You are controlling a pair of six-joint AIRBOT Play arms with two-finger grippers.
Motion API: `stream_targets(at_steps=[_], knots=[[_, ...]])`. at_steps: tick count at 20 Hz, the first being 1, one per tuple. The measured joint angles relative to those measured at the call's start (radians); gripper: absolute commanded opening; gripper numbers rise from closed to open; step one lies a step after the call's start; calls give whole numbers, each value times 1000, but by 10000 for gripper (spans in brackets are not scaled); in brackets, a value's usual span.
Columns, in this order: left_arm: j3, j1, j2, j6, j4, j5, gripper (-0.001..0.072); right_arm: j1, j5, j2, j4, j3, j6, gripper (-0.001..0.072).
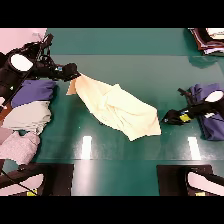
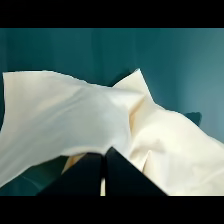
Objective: Fold the shirts.
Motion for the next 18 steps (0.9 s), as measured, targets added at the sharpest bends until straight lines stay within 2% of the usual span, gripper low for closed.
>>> stream_targets(at_steps=[2,3,7,12,18], knots=[[2,0,0,0,2,-7,22,41,-29,-35,0,5,-4,37],[2,0,0,0,2,-9,21,56,-44,-46,-1,10,-6,16],[3,0,0,0,3,-22,21,82,-82,-68,-8,57,-9,13],[19,0,8,0,7,-44,21,87,-47,-60,-14,185,-9,13],[272,0,94,1,76,-59,21,88,-37,105,-137,462,-9,12]])
